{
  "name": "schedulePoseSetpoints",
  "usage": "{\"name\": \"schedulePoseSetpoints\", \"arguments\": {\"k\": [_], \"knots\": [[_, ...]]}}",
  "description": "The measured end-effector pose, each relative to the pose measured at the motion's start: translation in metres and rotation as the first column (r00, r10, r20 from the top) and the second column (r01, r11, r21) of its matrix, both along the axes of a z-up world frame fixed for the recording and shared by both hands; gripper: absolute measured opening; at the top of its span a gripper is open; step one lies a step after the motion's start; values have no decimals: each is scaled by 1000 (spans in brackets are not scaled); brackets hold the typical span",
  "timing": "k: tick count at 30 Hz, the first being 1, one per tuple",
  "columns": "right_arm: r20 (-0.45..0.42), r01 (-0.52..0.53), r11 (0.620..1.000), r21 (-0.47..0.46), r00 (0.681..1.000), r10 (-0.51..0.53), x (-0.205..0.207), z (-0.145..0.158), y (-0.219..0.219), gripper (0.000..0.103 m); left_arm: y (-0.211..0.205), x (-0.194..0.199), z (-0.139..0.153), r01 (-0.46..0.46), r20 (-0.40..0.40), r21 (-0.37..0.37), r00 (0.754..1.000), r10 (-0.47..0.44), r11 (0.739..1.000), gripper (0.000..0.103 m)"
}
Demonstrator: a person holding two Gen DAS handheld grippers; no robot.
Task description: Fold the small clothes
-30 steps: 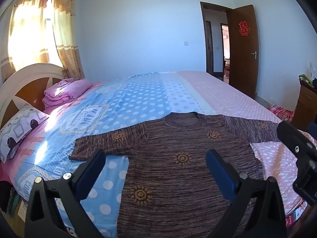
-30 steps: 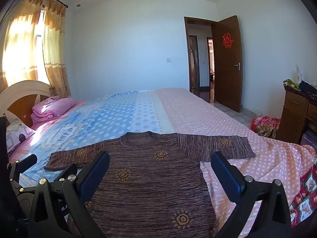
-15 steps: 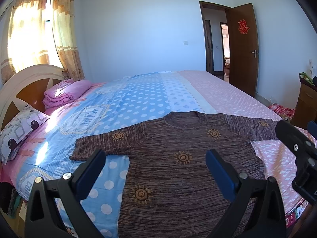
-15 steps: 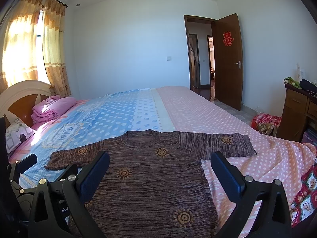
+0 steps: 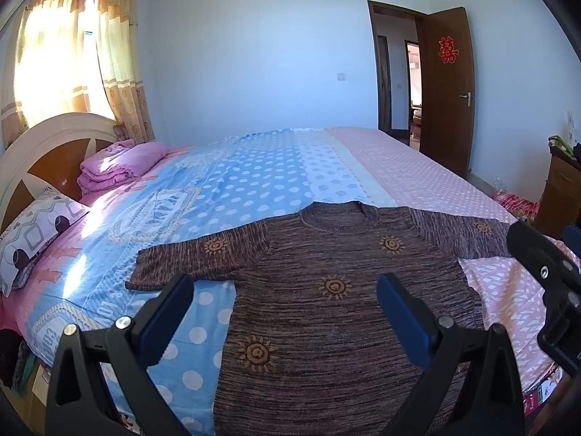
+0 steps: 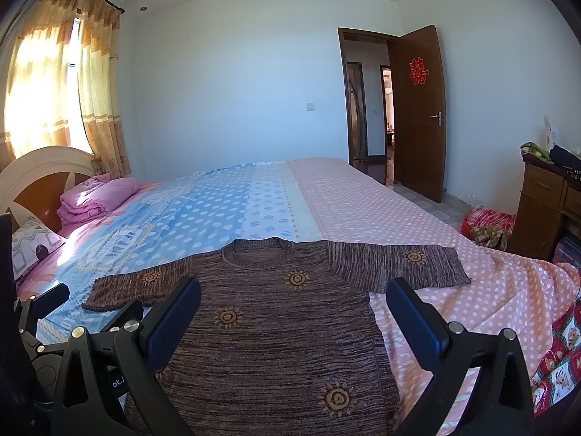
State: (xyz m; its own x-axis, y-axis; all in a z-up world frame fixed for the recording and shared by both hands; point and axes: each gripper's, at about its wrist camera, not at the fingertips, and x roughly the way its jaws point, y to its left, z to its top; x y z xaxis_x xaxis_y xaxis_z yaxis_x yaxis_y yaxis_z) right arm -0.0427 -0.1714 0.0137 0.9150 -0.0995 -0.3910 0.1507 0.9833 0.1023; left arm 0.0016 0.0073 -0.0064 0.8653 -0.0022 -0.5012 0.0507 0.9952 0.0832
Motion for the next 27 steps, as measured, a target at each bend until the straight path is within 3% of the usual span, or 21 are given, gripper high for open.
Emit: {"name": "schedulePoseSetpoints", "arguments": {"k": [27], "knots": [[-2,-2,1000,4,1000,2,-1,0,-2,102,2,0,0,-5,-5,-5,1000,5,1000,103]]}}
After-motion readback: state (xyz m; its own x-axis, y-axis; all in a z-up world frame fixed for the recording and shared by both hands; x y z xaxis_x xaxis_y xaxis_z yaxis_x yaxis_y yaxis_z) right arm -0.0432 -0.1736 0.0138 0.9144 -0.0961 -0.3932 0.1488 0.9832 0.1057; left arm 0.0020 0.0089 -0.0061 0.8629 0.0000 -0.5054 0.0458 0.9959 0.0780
